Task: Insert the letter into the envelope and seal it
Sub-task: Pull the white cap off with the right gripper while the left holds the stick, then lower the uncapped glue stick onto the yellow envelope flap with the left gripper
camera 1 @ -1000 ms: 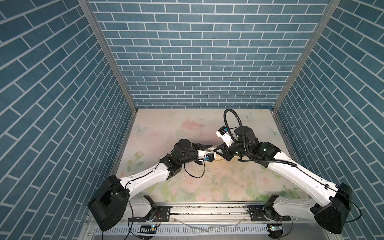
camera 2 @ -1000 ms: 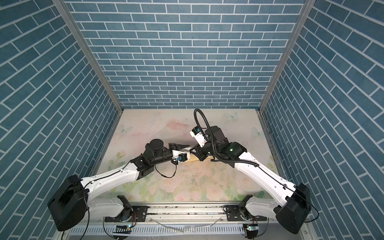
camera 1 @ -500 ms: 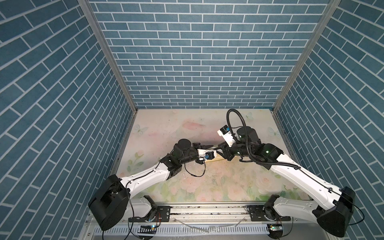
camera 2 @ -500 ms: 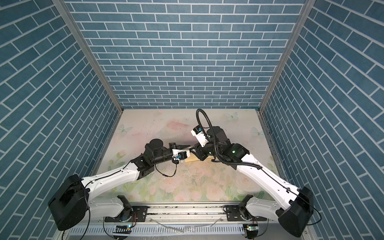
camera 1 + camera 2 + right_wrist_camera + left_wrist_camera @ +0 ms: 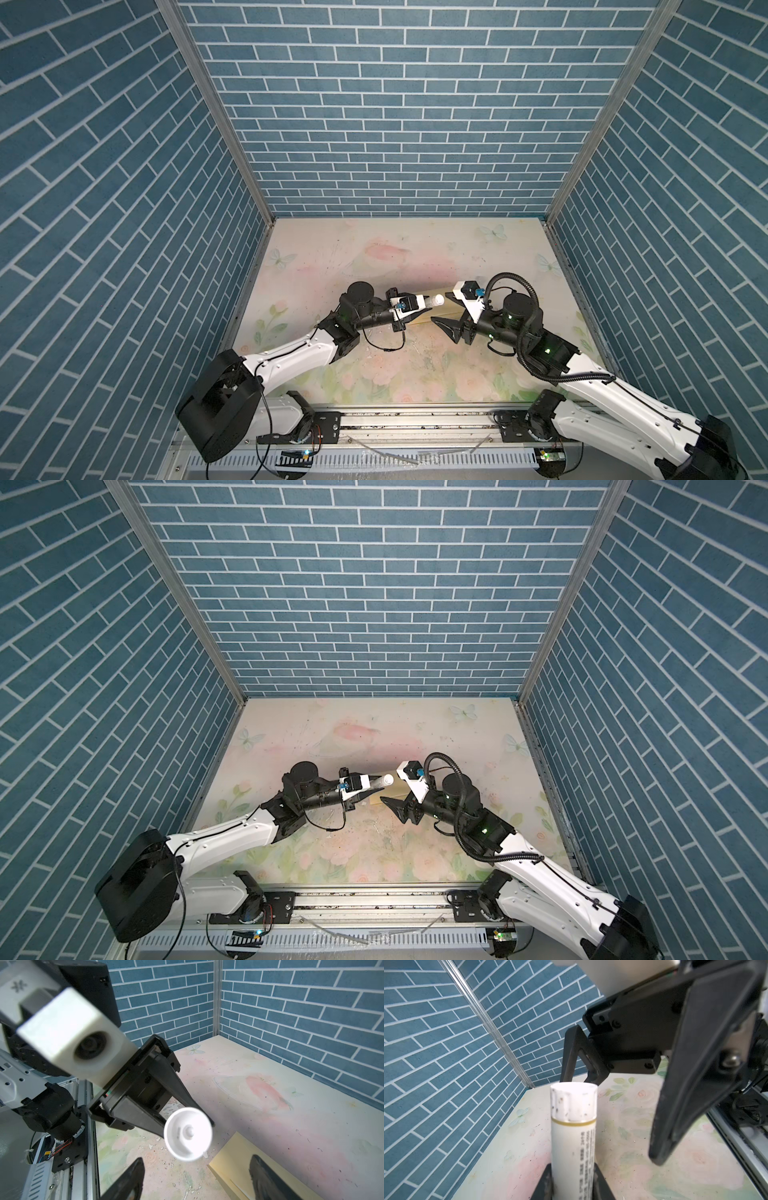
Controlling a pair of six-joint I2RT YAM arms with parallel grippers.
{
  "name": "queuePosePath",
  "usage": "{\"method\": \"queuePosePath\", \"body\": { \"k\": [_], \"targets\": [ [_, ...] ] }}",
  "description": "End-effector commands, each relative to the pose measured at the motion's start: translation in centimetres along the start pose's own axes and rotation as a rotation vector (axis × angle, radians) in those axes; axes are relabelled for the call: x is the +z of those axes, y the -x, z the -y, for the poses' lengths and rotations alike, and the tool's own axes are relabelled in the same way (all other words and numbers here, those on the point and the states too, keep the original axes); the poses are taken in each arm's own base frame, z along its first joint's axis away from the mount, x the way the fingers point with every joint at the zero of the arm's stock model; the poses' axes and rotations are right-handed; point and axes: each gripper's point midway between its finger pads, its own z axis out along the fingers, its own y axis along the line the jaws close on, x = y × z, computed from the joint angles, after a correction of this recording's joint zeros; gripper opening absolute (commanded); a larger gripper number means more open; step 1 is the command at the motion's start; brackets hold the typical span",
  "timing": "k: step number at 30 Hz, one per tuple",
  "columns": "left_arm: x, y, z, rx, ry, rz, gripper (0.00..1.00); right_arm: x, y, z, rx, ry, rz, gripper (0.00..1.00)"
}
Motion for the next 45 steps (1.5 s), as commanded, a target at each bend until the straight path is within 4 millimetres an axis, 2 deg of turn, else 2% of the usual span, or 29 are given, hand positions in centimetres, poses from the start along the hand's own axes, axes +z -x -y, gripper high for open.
{"method": "queuePosePath", "body": {
  "k": [1,7,15,21,23,25,26,27,31,35,38,41,45],
  "targets": [
    [-0.2,1.7,0.5,-0.027,-0.048,0.067,0.00,0.1,2.9,-0.9,-0.113,0.041,0.117,0.76],
    [-0.2,1.4,0.7,-0.028,-0.057,0.061,0.00,0.6,3.5,-1.3,-0.134,0.053,0.145,0.68],
    [-0.2,1.4,0.7,-0.030,-0.060,0.064,0.00,1.5,3.6,-1.6,-0.146,0.068,0.135,0.42],
    [-0.1,1.4,0.6,-0.037,-0.054,0.065,0.00,1.7,3.6,-1.8,-0.147,0.075,0.132,0.10],
    [0.0,1.2,0.4,-0.044,-0.043,0.058,0.04,1.7,3.6,-1.7,-0.140,0.069,0.137,0.00],
    [0.1,0.8,0.2,-0.051,-0.030,0.046,0.14,1.7,3.7,-1.5,-0.126,0.052,0.141,0.00],
    [0.2,0.6,0.0,-0.055,-0.019,0.038,0.27,1.7,3.8,-1.0,-0.113,0.027,0.142,0.00],
    [0.2,0.3,-0.3,-0.063,0.001,0.026,0.36,1.7,3.8,-0.3,-0.091,-0.012,0.139,0.00],
    [0.1,-1.4,-1.5,-0.103,0.091,-0.048,0.52,1.2,3.2,3.0,-0.025,-0.202,0.087,0.00],
    [-0.4,-4.3,-3.3,-0.212,0.217,-0.186,0.69,0.2,1.3,7.3,0.062,-0.431,0.011,0.00],
    [-0.6,-6.4,-4.0,-0.307,0.270,-0.298,0.72,-0.3,-0.1,9.5,0.134,-0.519,-0.021,0.00],
    [-0.6,-8.6,-3.7,-0.392,0.283,-0.397,0.73,-0.3,-1.3,10.7,0.176,-0.561,-0.043,0.00],
    [-0.3,-10.6,-3.5,-0.454,0.289,-0.479,0.69,0.4,-3.0,11.8,0.215,-0.592,-0.087,0.00]
  ]
}}
